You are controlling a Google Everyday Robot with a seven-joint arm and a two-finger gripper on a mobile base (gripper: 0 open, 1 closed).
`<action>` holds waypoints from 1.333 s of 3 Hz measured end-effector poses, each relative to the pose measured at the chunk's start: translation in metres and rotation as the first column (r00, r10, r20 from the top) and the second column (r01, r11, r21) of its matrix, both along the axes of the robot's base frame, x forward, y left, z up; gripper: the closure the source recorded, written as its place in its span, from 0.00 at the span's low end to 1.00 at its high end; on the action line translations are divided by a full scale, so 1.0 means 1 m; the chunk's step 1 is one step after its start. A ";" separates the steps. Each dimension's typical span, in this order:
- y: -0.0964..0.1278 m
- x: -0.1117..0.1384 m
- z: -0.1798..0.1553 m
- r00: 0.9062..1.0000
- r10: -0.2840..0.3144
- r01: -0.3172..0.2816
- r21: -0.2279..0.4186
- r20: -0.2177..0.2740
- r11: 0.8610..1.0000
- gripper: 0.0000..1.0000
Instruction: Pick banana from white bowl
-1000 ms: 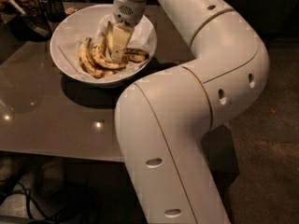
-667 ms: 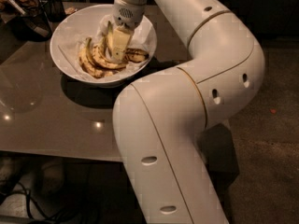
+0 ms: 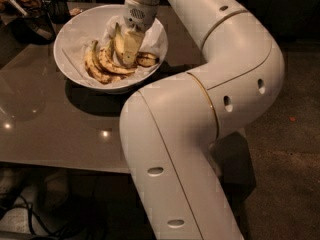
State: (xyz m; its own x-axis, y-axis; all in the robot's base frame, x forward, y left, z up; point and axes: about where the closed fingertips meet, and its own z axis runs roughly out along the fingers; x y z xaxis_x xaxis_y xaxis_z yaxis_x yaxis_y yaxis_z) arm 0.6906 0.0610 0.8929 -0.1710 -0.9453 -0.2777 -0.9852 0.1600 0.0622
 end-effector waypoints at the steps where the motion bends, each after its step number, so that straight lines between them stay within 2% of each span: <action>1: 0.000 0.000 0.000 1.000 0.000 0.000 0.000 0.000 1.000 0.72; 2: 0.000 0.000 0.000 1.000 0.000 0.000 0.000 0.001 1.000 0.95; 3: 0.000 0.000 0.000 1.000 0.000 0.000 0.000 0.001 1.000 1.00; 4: 0.000 0.004 0.016 0.997 0.008 -0.011 0.036 0.077 0.999 1.00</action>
Offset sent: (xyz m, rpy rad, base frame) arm 0.0002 0.0001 -0.0002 0.0003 -0.0005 0.0000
